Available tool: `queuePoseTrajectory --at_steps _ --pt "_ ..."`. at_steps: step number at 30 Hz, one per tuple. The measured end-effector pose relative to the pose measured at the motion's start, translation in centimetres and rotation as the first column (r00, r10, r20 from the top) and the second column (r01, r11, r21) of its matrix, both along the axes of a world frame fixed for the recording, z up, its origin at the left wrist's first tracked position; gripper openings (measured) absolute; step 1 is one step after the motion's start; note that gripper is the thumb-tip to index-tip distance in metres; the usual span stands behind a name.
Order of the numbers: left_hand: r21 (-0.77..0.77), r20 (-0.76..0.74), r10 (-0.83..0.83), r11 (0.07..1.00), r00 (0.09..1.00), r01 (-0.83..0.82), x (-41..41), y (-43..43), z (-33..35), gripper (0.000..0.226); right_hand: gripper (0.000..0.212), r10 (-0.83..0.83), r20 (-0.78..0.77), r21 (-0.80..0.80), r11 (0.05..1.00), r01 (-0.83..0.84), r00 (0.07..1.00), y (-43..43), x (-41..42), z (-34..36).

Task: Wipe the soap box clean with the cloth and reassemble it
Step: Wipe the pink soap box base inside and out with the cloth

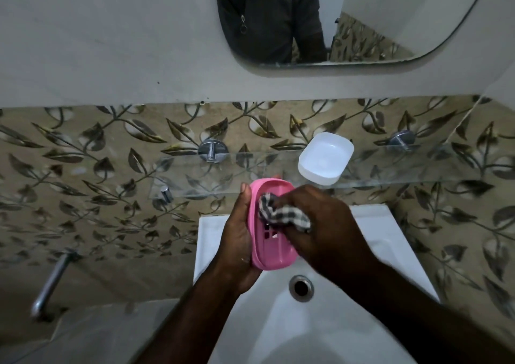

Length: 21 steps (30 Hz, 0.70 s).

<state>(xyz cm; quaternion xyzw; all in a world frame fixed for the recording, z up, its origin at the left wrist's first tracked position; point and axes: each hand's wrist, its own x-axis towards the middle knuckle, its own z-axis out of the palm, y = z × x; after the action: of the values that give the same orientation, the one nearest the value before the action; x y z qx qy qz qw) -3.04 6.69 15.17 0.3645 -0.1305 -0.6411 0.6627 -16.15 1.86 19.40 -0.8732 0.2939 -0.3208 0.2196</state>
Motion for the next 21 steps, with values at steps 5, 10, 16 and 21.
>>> queuePoseTrajectory --at_steps 5,10,16,21 --pt "0.003 -0.037 -0.012 1.0 0.999 0.012 0.8 0.0 0.4 0.068 0.031 0.113 -0.108 -0.16 0.979 -0.129 0.988 1.7 0.5 -0.1" --pt "0.021 -0.041 -0.004 1.0 0.999 0.005 2.0 0.4 -0.9 0.076 0.029 0.396 -0.166 0.123 0.917 -0.38 0.903 1.4 -1.0 -0.1" --pt "-0.064 -0.199 -0.057 0.997 0.978 0.045 2.1 0.9 0.1 0.078 0.019 -0.104 0.347 0.629 0.763 -0.149 0.932 0.8 -1.3 1.7" --pt "-0.082 -0.258 -0.085 0.994 0.962 0.066 1.7 0.8 -0.3 0.081 0.023 -0.166 0.385 0.738 0.647 -0.194 0.908 1.0 -2.0 2.0"
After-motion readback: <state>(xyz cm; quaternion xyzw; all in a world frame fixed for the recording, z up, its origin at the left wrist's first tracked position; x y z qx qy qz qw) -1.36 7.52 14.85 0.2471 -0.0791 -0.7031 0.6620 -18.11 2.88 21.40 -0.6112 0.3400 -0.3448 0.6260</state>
